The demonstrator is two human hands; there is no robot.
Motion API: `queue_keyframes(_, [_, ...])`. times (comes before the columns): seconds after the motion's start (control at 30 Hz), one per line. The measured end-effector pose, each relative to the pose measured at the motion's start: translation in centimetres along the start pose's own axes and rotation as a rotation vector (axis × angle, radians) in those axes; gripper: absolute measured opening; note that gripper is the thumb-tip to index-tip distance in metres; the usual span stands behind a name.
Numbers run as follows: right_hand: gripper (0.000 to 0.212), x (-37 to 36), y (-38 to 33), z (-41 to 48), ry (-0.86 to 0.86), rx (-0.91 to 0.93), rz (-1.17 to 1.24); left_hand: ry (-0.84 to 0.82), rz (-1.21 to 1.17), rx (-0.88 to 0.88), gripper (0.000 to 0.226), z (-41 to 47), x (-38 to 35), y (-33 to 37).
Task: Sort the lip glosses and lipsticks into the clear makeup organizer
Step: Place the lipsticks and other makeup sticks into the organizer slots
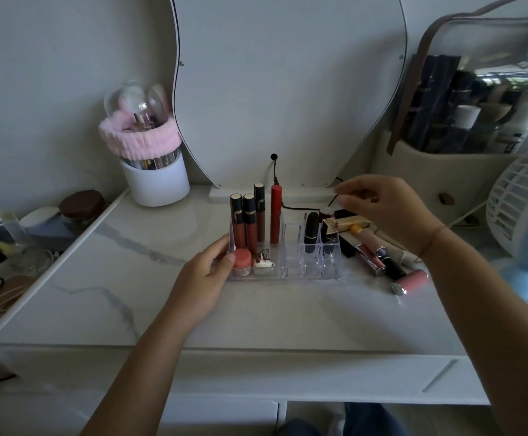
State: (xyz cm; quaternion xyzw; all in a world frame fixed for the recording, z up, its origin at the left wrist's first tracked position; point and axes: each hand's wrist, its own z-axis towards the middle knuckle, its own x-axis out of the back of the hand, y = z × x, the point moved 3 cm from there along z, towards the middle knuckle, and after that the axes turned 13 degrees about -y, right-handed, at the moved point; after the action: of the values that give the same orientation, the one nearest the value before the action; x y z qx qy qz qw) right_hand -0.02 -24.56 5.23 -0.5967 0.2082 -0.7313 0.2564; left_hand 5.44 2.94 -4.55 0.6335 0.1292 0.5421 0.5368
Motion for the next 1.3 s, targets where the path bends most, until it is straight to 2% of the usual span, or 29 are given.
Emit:
queue_keyframes(0.1, [0.019,0.9,2.1,-2.6,0.088,-0.091,-0.026,0.000,-0.011,0.011,0.056,0.1,0.0,-0.1])
queue_keyframes(0.3, [0.016,-0.1,4.5,-8.6,0.085,-0.174,-0.118,0.011,-0.024,0.012,0.047,0.3,0.0,-0.7])
queue_keyframes(0.43, [0.029,-1.2,5.3,-10.9,0.056,-0.211,-0.225,0.019,-0.015,0.003,0.055,0.3,-0.2,-0.7])
queue_keyframes(0.6, [0.039,-2.1,6.0,-11.5,-0.010,-0.297,-0.359,0.021,-0.017,0.013,0.050,0.3,-0.3,-0.8])
queue_keyframes(0.8, [0.042,-1.9,6.9,-11.3,0.005,-0.291,-0.398,0.024,-0.031,0.021,0.052,0.3,-0.3,-0.8])
queue_keyframes(0.9, [0.031,-2.0,7.1,-11.2,0.006,-0.250,-0.429,0.031,-0.024,0.016,0.051,0.4,-0.3,-0.9])
queue_keyframes(1.03, [0.020,-2.1,6.7,-10.9,0.026,-0.196,-0.465,0.034,-0.048,0.019,0.037,0.5,-0.3,-1.5])
queue_keyframes(1.3, [0.025,-1.4,6.3,-10.0,-0.164,-0.167,-0.523,0.027,-0.005,0.016,0.051,0.3,-0.3,-0.6])
